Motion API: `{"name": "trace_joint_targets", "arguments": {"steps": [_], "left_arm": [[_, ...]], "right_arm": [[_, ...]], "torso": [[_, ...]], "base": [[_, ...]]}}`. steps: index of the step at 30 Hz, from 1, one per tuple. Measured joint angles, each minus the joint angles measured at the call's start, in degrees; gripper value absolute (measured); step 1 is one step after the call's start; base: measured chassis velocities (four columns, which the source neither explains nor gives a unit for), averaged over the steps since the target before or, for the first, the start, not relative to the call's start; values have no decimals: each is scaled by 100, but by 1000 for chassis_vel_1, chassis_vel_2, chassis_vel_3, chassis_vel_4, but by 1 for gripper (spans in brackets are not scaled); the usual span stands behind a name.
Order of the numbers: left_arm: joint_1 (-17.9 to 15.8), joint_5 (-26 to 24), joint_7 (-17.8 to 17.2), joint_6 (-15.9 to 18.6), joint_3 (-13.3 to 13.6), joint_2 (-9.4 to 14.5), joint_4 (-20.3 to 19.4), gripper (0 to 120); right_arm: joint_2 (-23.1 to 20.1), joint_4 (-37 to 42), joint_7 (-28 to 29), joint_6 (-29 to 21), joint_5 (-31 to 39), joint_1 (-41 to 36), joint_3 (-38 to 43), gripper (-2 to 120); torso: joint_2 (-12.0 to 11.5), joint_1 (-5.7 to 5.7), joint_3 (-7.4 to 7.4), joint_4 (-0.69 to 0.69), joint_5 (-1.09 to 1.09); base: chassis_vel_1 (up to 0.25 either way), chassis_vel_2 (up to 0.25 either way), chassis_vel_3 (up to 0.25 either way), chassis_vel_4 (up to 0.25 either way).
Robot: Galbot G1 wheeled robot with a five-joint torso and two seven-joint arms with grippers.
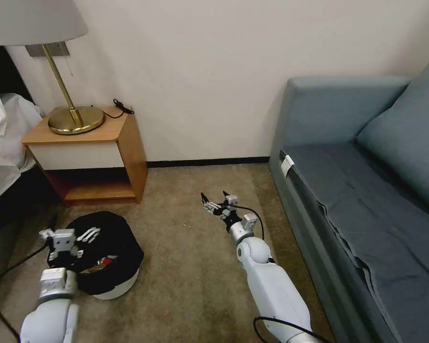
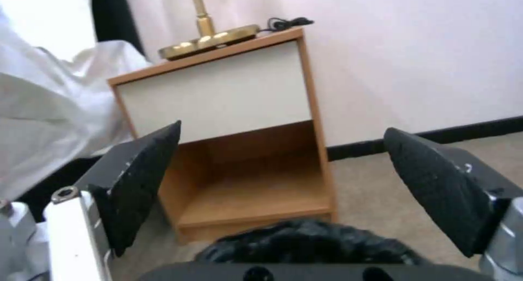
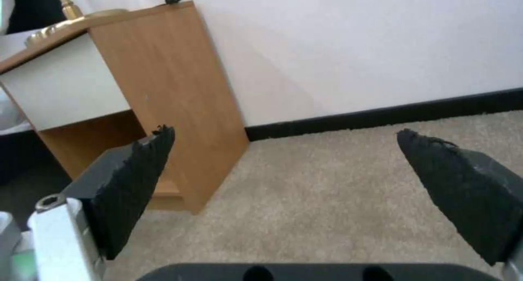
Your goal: Pick up the trash bin, then pick up the garbage on the floor and place it into the trash bin.
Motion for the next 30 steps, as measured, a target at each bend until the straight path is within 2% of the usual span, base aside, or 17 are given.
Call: {"name": "trace_joint_targets", "arguments": {"steps": [6,30], "left_arm": [[-140,-11,7,146,123,-4,130,100],[-137,-31,-28,171,113,-11,135,100]], "right_arm": [[0,89,-29,4,13,-74,23,100],[0,79,-58,19,12,-65,27,100]], "torso": [[0,0,0,0,0],[0,0,0,0,0]], "base": [[0,0,0,0],[0,0,0,0]]}}
